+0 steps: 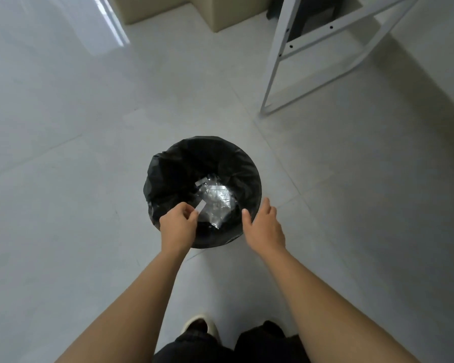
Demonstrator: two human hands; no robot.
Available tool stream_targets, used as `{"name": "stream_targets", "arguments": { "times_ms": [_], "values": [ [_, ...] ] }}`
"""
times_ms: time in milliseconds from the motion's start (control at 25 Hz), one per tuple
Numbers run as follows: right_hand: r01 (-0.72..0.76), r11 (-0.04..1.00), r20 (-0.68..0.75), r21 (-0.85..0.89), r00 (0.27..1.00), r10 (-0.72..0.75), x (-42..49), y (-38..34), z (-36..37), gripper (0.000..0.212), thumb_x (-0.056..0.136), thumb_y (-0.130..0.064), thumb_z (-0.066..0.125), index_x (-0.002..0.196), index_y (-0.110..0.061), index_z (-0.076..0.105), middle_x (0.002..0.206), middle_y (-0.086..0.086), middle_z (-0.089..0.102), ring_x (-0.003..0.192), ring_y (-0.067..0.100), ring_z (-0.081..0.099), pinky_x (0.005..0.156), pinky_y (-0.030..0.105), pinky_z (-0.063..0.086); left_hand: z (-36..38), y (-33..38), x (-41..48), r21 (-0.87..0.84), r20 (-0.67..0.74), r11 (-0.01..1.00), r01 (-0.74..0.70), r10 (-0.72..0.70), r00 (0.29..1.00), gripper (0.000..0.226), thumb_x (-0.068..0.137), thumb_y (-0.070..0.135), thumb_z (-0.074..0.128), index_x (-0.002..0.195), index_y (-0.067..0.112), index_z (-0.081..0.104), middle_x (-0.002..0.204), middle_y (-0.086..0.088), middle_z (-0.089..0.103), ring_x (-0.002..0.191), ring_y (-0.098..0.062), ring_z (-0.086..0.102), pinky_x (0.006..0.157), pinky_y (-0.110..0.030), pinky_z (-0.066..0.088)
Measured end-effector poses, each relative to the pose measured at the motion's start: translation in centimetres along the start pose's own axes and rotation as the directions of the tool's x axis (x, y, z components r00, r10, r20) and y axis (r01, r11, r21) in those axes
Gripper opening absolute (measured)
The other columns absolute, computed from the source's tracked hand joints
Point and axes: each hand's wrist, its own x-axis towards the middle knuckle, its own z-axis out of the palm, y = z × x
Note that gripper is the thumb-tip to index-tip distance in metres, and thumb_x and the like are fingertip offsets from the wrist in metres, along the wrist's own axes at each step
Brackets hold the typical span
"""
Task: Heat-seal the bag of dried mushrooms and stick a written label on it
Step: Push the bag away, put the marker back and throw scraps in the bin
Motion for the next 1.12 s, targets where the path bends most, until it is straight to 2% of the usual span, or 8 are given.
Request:
{"name": "stream_targets", "arguments": {
  "times_ms": [80,240,440,640,760,920,1040,1120],
  "values": [
    [-0.024,0.997,0.004,0.069,1.000,0.024,1.1,0.5,1.9,0.060,0.098,-0.034,0.036,0.145,-0.009,0.009,0.142,0.016,0.035,0.111,0.036,0.053,0.083,0.039,0.044,1.3,-1.3,1.4,0.015,0.005,1.000,0.006,-0.006,1.000,0.018,0.091,0.020,0.055,0.095,0.008,0.068,0.086,-0.007,0.069,0.081,-0.018,0.059,0.073,-0.026,0.043],
    [-0.080,0.957,0.019,0.280,0.997,0.078,2.4,1.0,4.8,0.046,0.095,-0.007,0.034,0.138,-0.005,0.015,0.121,0.021,0.052,0.080,0.030,0.052,0.066,0.035,0.039,3.1,-3.2,3.2,0.001,0.033,1.000,0.018,-0.018,0.999,0.024,0.090,0.020,0.058,0.106,0.005,0.069,0.093,-0.013,0.072,0.090,-0.025,0.067,0.087,-0.033,0.051],
    [-0.053,0.967,-0.007,0.248,0.998,0.056,1.1,0.5,3.3,0.051,0.099,-0.025,0.031,0.144,-0.009,0.012,0.142,0.016,0.033,0.119,0.036,0.046,0.092,0.042,0.040,1.5,-2.8,2.9,-0.056,0.040,0.996,0.075,-0.073,0.997,0.034,0.089,0.014,0.056,0.120,0.002,0.060,0.110,-0.019,0.068,0.096,-0.033,0.067,0.093,-0.043,0.052],
    [0.056,0.994,-0.055,0.095,0.997,-0.050,-5.7,-2.2,-2.3,0.048,0.098,-0.030,0.030,0.140,-0.007,0.026,0.140,0.014,0.036,0.125,0.031,0.038,0.098,0.042,0.037,-6.0,0.8,-2.3,-0.009,0.017,1.000,0.027,-0.027,0.999,0.031,0.090,0.009,0.053,0.118,0.003,0.062,0.109,-0.017,0.067,0.097,-0.032,0.065,0.092,-0.041,0.051],
    [0.138,0.990,-0.072,0.019,0.988,-0.136,-11.3,-5.7,-8.5,0.052,0.099,-0.033,0.029,0.143,-0.006,0.023,0.147,0.012,0.031,0.133,0.028,0.032,0.108,0.039,0.030,-12.6,5.7,-7.3,0.040,0.026,0.997,-0.071,0.070,0.997,0.022,0.091,0.012,0.049,0.103,0.010,0.067,0.098,-0.013,0.067,0.095,-0.029,0.062,0.085,-0.032,0.047],
    [0.227,0.974,-0.135,-0.027,0.964,-0.228,-21.5,-11.0,-20.3,0.054,0.099,-0.033,0.027,0.145,-0.005,0.019,0.153,0.012,0.023,0.140,0.025,0.024,0.114,0.036,0.021,-22.1,14.9,-16.5,0.172,0.090,0.943,-0.286,0.274,0.957,0.033,0.094,0.018,0.039,0.114,0.001,0.059,0.108,-0.019,0.067,0.100,-0.035,0.060,0.083,-0.040,0.047],
    [0.227,0.973,-0.262,-0.041,0.937,-0.230,-27.4,-12.6,-28.5,0.053,0.099,-0.031,0.029,0.145,-0.005,0.021,0.153,0.013,0.024,0.140,0.026,0.024,0.114,0.036,0.019,-26.7,22.3,-22.6,0.228,0.149,0.836,-0.499,0.476,0.866,0.036,0.098,0.019,0.035,0.126,0.006,0.053,0.120,-0.014,0.063,0.108,-0.031,0.057,0.088,-0.036,0.043],
    [0.194,0.980,-0.390,-0.045,0.900,-0.196,-30.5,-11.8,-34.5,0.053,0.099,-0.031,0.030,0.144,-0.004,0.022,0.152,0.014,0.026,0.139,0.027,0.027,0.114,0.037,0.021,-28.1,28.3,-26.6,0.203,0.182,0.732,-0.651,0.625,0.759,0.034,0.099,0.019,0.035,0.125,0.005,0.052,0.120,-0.016,0.061,0.107,-0.032,0.057,0.087,-0.037,0.042]
  ]
}}
